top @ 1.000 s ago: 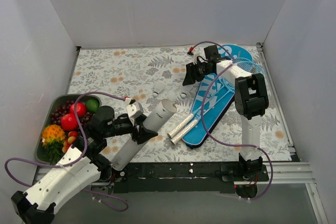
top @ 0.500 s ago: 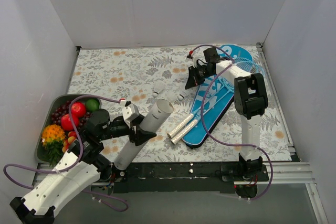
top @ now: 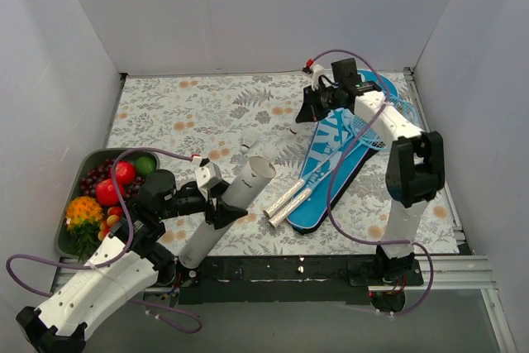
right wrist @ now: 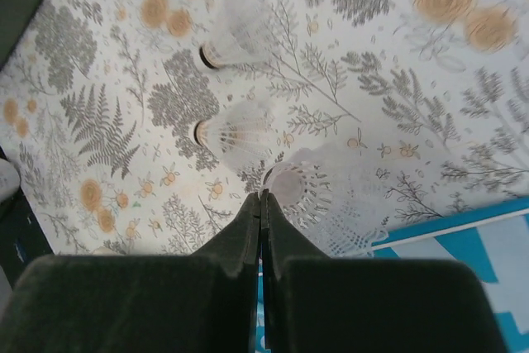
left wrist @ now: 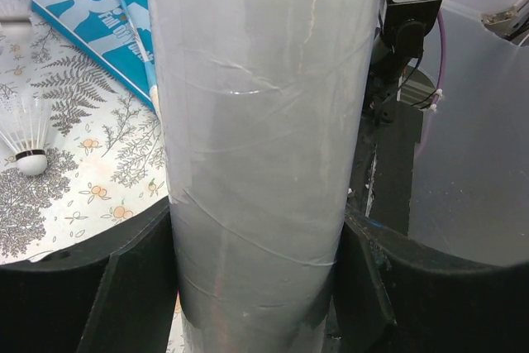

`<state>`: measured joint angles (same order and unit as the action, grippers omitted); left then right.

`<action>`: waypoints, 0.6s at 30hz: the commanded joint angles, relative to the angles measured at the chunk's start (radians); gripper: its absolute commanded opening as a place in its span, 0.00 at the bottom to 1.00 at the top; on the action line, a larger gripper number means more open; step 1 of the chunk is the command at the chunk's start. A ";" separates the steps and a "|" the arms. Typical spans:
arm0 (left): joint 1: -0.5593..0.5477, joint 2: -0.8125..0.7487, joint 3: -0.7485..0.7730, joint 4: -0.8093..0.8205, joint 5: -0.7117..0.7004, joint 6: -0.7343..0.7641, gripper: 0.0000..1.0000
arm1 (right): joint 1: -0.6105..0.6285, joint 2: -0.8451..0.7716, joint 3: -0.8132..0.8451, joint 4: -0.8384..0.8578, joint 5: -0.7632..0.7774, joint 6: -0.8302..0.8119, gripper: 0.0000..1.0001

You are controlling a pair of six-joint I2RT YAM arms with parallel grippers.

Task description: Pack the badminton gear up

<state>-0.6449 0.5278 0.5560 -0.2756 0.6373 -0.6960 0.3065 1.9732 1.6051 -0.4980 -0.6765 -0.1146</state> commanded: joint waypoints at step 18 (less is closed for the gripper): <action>-0.004 0.112 0.045 0.003 0.021 0.023 0.55 | 0.261 -0.864 -0.171 -0.017 0.296 0.066 0.01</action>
<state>-0.6449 0.6415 0.5732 -0.2588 0.6430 -0.6846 0.5610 1.2400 1.4105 -0.4870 -0.4114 -0.0765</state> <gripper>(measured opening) 0.574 0.023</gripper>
